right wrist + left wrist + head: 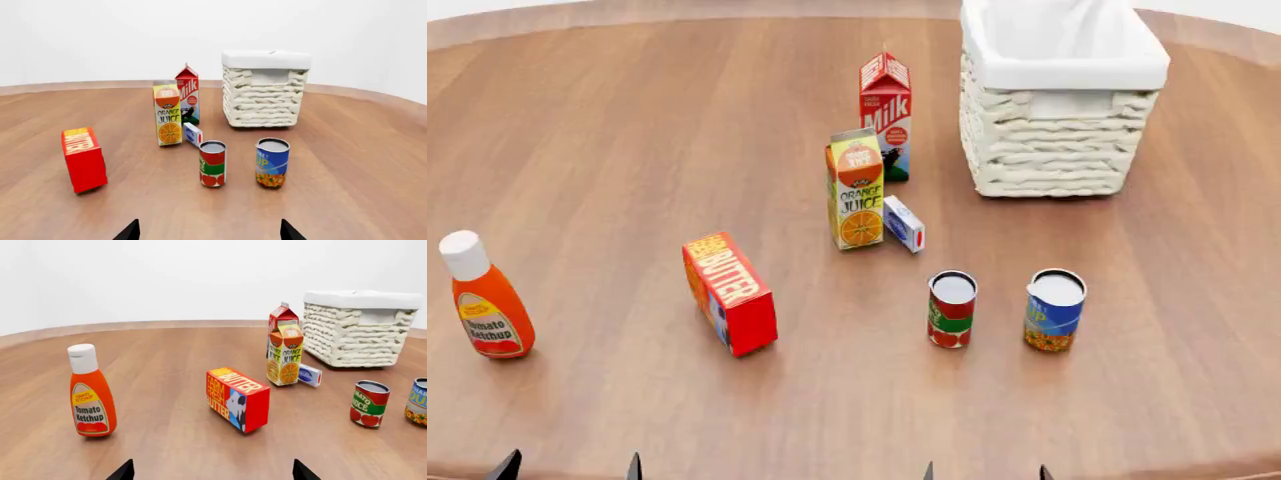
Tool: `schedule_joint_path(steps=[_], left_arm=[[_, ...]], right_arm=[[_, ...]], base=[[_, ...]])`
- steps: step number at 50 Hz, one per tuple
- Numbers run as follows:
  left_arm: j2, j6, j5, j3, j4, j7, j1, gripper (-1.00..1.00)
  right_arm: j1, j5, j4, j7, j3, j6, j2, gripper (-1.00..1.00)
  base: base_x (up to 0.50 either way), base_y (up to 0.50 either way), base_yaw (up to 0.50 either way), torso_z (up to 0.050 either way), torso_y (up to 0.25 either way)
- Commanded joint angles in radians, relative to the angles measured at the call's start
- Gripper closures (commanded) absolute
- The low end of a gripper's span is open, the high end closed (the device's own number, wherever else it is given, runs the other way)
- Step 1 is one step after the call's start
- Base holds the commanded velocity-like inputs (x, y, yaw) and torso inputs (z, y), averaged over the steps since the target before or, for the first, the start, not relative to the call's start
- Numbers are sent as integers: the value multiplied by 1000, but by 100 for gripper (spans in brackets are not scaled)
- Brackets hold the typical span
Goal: Pick up the orange juice, and put it in the basket.
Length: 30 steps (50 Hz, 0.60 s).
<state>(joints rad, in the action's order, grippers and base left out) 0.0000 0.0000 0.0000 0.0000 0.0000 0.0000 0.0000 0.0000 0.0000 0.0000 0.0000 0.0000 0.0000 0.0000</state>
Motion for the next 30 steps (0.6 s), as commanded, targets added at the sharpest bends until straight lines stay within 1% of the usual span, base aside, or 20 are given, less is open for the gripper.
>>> schedule_joint_path(steps=[1, 6, 8, 11, 15, 16, 17, 18, 19, 27, 30], left_arm=[[-15, 11, -21, 20, -14, -14, -3, -100], [-34, 23, -40, 45, -2, -26, 9, -100], [-39, 23, -47, 51, 12, -30, 16, -100], [-43, 41, -36, 53, 7, -59, 15, -100], [-49, 22, -36, 54, 28, -71, 19, -100], [-2, 300, 106, 102, -300, -193, -234, -100], [-70, 150, -44, 80, -150, -93, -84, -100], [-10, 6, -2, 5, 0, -24, 20, -100], [-16, -3, -3, 12, 47, -35, 19, -100], [-45, -80, -18, 34, 188, -75, 31, -100], [-57, -129, -19, 32, 282, -90, 37, -100]], right_arm=[[3, 18, 5, 17, -22, -15, 15, -100], [-3, 23, -8, 50, -40, -6, 33, -100], [-6, 75, -19, 42, -32, 0, 30, -100], [-9, 64, -29, 66, -43, 13, 40, -100], [-10, 59, -39, 77, -51, 23, 45, -100], [248, 126, 300, 60, -153, -300, 0, -100], [98, 148, 150, 176, -155, -150, 129, -100], [-12, 32, 0, 28, -6, 0, 6, -100], [-13, 44, -52, 34, -14, 35, 13, -100], [-22, 105, -201, 68, -24, 110, 44, -100], [-29, 136, -293, 77, -17, 157, 54, -100]], base=[[0, 0, 0, 0, 0], [0, 0, 0, 0, 0], [0, 0, 0, 0, 0], [0, 0, 0, 0, 0], [0, 0, 0, 0, 0], [0, 0, 0, 0, 0], [0, 0, 0, 0, 0], [0, 0, 0, 0, 0], [0, 0, 0, 0, 0], [0, 0, 0, 0, 0], [0, 0, 0, 0, 0]])
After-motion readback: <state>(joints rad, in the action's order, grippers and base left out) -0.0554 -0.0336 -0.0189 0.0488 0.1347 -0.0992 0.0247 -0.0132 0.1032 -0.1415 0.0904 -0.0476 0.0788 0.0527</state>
